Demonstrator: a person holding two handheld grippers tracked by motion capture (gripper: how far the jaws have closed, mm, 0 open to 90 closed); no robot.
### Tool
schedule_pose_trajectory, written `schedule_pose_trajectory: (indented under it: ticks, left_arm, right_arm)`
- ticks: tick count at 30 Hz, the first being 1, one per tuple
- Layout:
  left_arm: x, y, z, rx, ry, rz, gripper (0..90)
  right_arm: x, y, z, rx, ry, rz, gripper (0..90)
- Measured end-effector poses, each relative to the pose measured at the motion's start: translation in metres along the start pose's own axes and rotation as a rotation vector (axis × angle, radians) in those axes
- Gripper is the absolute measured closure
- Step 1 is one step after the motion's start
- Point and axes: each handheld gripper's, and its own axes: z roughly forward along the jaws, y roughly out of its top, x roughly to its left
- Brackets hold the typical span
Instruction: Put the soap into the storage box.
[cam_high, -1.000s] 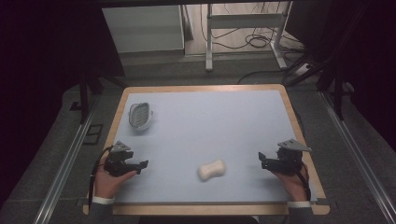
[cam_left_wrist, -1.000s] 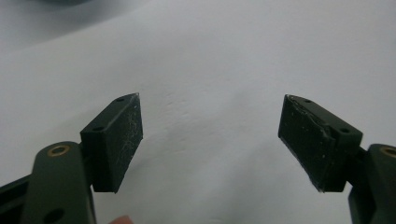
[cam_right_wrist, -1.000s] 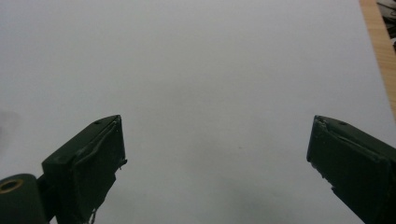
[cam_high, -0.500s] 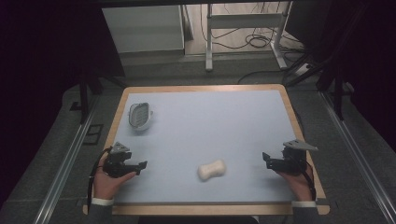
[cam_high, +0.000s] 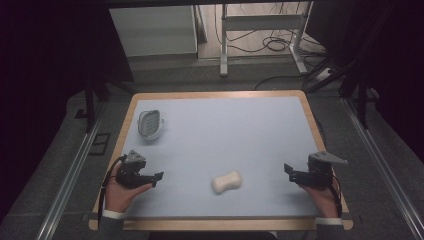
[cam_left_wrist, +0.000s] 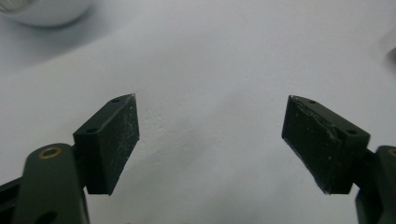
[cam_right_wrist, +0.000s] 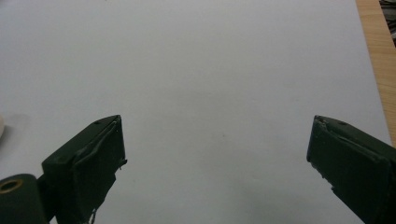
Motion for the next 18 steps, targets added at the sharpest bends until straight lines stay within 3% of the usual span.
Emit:
schedule_pose_trajectory:
  ticks: [9,18]
  left_arm:
    - [-0.008,0.015,-0.014,0.009,-0.022,0.051,20.1]
    - [-0.023,0.028,-0.013,0.018,-0.047,0.104,22.0]
  right_arm:
    - [0.002,0.001,-0.001,0.004,-0.011,-0.009,4.1]
    - [0.006,0.0,0.001,0.016,-0.015,-0.023,4.1]
